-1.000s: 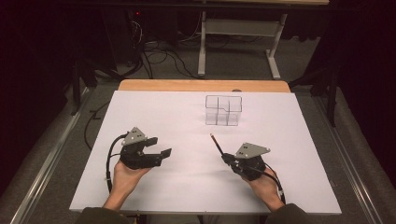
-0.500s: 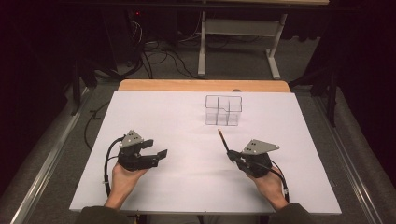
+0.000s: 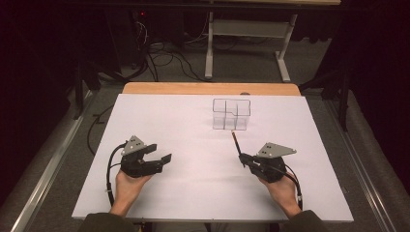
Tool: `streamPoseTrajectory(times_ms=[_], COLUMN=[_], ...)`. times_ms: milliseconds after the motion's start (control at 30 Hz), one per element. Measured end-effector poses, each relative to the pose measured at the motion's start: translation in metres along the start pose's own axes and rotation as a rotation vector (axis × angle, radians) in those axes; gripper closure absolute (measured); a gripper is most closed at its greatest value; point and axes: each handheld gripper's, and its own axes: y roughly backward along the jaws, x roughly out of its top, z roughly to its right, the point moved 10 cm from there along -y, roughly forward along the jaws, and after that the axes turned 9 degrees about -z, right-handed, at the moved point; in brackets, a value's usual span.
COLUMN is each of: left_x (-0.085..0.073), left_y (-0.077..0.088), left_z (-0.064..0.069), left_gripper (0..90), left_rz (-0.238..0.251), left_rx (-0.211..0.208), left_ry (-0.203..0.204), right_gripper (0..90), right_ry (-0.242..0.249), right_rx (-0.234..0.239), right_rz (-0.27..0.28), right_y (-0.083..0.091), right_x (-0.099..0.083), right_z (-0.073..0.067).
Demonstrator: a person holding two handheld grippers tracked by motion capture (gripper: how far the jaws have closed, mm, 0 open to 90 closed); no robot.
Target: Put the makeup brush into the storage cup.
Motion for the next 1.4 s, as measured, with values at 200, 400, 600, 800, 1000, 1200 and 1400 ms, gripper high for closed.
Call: streamPoseTrajectory(times_ms=[200,400,600,800,1000,1200,1400], left_x=[0.000,-0.003,-0.003,-0.003,-0.003,-0.003,-0.003], left_y=[-0.002,-0.004,-0.005,-0.005,-0.005,-0.005,-0.005], left_z=[0.001,-0.001,0.000,0.001,0.000,-0.001,0.000], left_gripper=[29.6,30.3,30.3,30.2,30.2,30.3,30.4], left_rz=[0.001,-0.013,-0.010,-0.007,-0.006,-0.005,-0.004], left_rx=[-0.004,0.002,0.001,0.000,0.003,0.006,0.004], left_ry=[0.000,0.005,0.003,0.002,0.004,0.009,0.008], right_gripper=[86.8,86.7,86.7,86.7,86.7,86.6,86.7], right_ry=[-0.023,-0.066,-0.090,-0.099,-0.111,-0.111,-0.132], right_rx=[0.006,0.009,0.008,0.005,-0.001,-0.012,-0.018], right_rz=[0.015,0.026,0.031,0.042,0.048,0.050,0.052], right_y=[0.004,0.008,0.013,0.017,0.019,0.021,0.022], right_x=[0.002,0.002,0.003,0.007,0.012,0.018,0.022], right_z=[0.006,0.019,0.027,0.033,0.039,0.045,0.052])
